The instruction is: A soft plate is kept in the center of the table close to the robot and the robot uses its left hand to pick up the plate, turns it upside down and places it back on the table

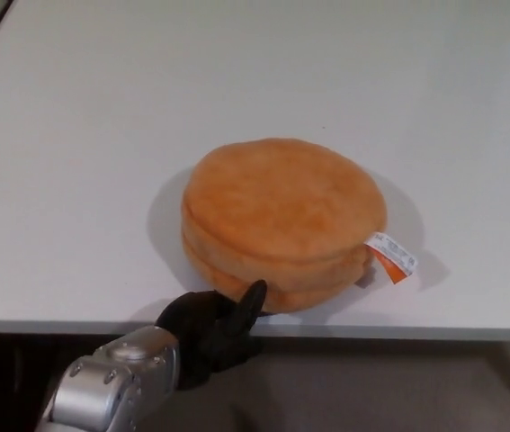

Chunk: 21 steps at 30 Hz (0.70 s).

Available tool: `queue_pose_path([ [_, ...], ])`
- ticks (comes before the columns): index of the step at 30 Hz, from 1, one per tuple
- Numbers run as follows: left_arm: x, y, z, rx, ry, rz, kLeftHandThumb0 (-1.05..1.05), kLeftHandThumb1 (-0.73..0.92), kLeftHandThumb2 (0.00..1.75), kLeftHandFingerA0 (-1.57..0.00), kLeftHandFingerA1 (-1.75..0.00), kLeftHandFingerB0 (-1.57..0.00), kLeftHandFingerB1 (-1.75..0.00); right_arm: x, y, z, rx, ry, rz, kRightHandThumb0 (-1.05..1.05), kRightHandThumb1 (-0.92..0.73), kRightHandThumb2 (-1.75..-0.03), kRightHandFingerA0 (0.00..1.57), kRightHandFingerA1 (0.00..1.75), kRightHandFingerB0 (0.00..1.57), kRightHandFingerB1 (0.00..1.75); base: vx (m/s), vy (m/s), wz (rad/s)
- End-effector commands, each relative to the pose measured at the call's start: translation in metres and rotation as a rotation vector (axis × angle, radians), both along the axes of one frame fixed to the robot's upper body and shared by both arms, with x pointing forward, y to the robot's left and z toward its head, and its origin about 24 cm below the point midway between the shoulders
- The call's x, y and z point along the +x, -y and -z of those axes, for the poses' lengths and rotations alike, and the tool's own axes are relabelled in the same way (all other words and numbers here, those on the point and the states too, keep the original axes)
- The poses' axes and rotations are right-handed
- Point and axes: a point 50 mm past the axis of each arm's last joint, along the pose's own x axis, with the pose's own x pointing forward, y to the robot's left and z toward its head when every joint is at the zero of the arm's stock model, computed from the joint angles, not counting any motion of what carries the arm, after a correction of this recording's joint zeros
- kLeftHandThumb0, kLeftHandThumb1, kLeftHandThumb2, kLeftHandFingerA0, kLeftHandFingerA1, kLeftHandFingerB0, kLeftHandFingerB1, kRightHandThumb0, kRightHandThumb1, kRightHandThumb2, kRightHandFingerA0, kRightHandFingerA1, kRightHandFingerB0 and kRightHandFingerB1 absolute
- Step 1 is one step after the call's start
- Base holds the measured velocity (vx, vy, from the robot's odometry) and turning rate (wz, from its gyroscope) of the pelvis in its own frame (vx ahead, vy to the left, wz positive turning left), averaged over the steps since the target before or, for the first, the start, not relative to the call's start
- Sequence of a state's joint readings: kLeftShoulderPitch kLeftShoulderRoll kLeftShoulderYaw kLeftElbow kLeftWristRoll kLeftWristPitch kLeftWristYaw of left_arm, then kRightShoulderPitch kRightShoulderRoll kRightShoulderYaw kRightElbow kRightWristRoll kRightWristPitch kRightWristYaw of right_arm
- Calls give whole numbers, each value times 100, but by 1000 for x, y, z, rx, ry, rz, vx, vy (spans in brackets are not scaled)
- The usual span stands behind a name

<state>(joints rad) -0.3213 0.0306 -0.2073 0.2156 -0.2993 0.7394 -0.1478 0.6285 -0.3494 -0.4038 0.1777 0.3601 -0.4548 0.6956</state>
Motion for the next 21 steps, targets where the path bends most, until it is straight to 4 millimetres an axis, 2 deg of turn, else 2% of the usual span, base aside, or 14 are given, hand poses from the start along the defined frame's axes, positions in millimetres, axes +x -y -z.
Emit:
queue_pose_path([
  [1, -5, -17, 10, 77, -83, 21, -105, 84, 70, 0, 0, 0, 0, -1, 2, -2, -6, -6, 15, -77, -89, -67, 34, 54, 13, 29, 0, 0, 0],
  [3, -5, -18, 9, 63, -86, 24, -105, 84, 70, 0, 0, 0, 0, -1, 3, -1, -1, -9, 17, -77, -89, -67, 34, 53, 13, 28, 0, 0, 0],
  [4, -5, -18, 9, 66, -89, 24, -105, 83, 69, 0, 0, 0, 0, -1, 3, -1, -1, -12, 18, -80, -72, -106, 27, 57, 6, 38, 0, 0, 0],
  [5, -5, -18, 9, 67, -91, 24, -105, 83, 69, 0, 0, 0, 0, -1, 3, 0, -1, -13, 18, -80, -72, -106, 27, 57, 6, 38, 0, 0, 0],
  [6, -6, -18, 9, 39, -103, 35, -105, 83, 70, 0, 0, 0, 0, -1, 3, -1, 1, -16, 15, -79, -88, -67, 31, 51, 12, 29, 0, 0, 0],
  [8, -6, -20, 8, 3, -126, 34, -105, 83, 69, 0, 0, 0, 0, 0, 2, 0, 8, -16, 14, -79, -87, -67, 32, 51, 13, 28, 0, 0, 0],
  [9, -7, -21, 8, -4, -130, 43, -105, 82, 69, 0, 0, 0, 0, 0, 2, -1, 2, -19, 13, -79, -70, -106, 26, 57, 5, 41, 0, 0, 0],
  [10, -8, -23, 8, -15, -134, 51, -105, 81, 69, 0, 0, 0, 0, 0, 1, -1, 2, -21, 12, -79, -88, -67, 33, 52, 13, 29, 0, 0, 0],
  [11, -9, -24, 9, -26, -138, 55, -105, 81, 69, 0, 0, 0, 0, 0, 1, -2, 4, -22, 10, -79, -88, -67, 33, 52, 13, 29, 0, 0, 0],
  [12, -9, -26, 8, -17, -138, 68, -105, 82, 70, 0, 0, 0, 0, 1, 1, -2, 4, -17, 8, -79, -71, -106, 26, 58, 5, 40, 0, 0, 0],
  [13, -10, -27, 6, -12, -139, 82, -105, 81, 71, 0, 0, 0, 0, 1, 2, -1, 5, -15, 10, -78, -88, -67, 34, 53, 14, 30, 0, 0, 0],
  [18, -22, -39, -3, -18, -122, 105, -105, 79, 70, 0, 0, 0, 0, 2, 4, -4, 4, -7, 12, -77, -89, -67, 34, 55, 13, 31, 0, 0, 0],
  [20, -29, -46, -5, -14, -111, 104, -105, 79, 75, 0, 0, 0, 0, -1, 3, -4, -11, -7, 9, -77, -90, -67, 33, 55, 13, 31, 0, 0, 0],
  [21, -31, -50, -6, -20, -104, 105, -105, 82, 72, 0, 0, 0, 0, -1, 3, -4, -6, -15, 11, -77, -72, -106, 27, 58, 5, 39, 0, 0, 0],
])
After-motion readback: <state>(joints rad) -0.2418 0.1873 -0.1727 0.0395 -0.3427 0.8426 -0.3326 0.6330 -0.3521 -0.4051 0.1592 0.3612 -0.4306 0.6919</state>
